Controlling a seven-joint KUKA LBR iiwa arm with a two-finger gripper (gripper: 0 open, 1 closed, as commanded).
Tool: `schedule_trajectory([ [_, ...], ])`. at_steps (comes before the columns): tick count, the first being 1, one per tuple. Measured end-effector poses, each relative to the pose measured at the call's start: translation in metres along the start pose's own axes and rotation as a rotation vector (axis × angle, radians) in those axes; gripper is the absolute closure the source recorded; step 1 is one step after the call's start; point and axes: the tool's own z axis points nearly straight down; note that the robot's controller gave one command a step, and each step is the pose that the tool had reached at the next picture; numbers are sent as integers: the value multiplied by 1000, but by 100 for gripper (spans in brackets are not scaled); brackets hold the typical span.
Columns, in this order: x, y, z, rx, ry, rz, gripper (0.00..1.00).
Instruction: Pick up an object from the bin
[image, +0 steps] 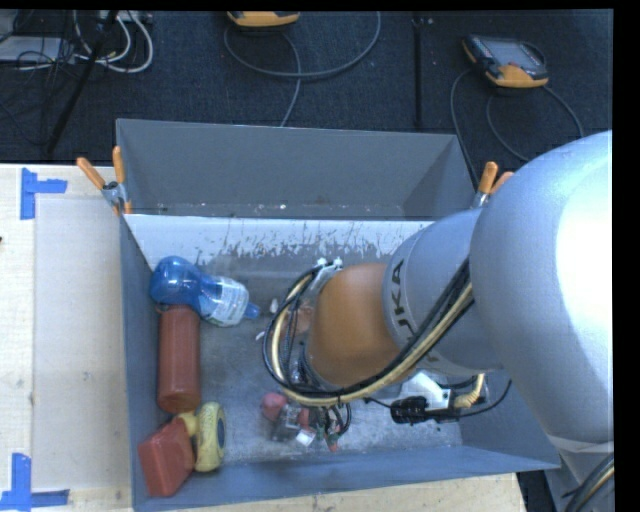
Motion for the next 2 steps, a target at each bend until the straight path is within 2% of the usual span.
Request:
schedule_trajectory([
  [2,2,-1,-13,9,17,0,100],
])
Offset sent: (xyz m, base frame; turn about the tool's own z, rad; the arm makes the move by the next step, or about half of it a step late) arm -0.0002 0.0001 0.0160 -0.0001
